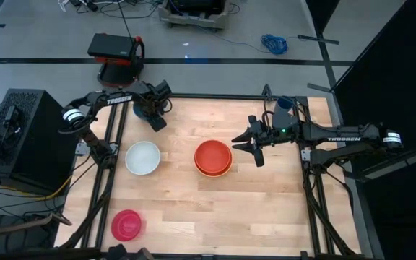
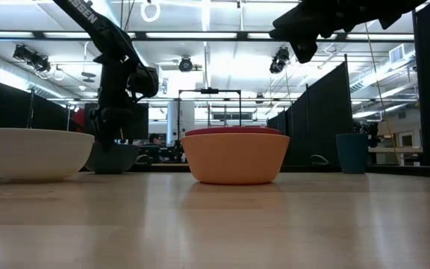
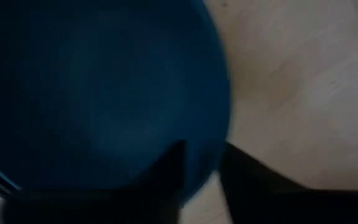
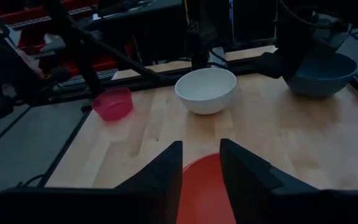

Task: Nest bowls inside each other
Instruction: Stack the blue bowl on top of the orange bowl

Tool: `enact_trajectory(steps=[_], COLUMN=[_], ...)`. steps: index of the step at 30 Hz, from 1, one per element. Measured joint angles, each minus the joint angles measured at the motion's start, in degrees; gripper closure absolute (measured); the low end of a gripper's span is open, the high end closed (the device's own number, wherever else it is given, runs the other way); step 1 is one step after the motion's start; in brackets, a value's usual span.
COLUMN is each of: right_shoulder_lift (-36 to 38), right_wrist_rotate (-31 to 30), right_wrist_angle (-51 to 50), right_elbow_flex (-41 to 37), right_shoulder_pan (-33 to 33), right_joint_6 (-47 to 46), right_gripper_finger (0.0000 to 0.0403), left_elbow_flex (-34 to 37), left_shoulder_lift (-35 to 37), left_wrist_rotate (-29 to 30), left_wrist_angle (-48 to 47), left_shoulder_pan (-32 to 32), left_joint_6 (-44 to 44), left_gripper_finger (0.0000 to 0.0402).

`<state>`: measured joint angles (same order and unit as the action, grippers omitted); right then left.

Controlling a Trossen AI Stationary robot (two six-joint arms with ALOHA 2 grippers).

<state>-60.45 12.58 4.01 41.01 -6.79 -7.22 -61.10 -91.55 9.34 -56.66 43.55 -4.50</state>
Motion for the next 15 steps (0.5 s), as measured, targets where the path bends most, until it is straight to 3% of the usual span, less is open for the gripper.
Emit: enact_trajectory(steps=[6, 15], right_shoulder_lift=[0.0, 0.0], right_wrist_rotate=[0.0, -0.5], right_wrist_angle=[0.0, -0.5], right_elbow_flex=[0.0, 0.0], right_shoulder_pan=[0.0, -0.1], right_joint_6=[0.0, 1.0], right_gripper_finger=[0.0311, 0.0320], left_elbow_flex=[-1.0, -13.2], left_shoulder_lift=[0.0, 6.0], left_wrist_rotate=[0.0, -5.6], left_wrist_angle=[-2.2, -5.2], left_shoulder_pan=[-0.1, -15.0], left_joint_6=[-0.9, -3.6], left_gripper_finger=[0.0400, 0.0401])
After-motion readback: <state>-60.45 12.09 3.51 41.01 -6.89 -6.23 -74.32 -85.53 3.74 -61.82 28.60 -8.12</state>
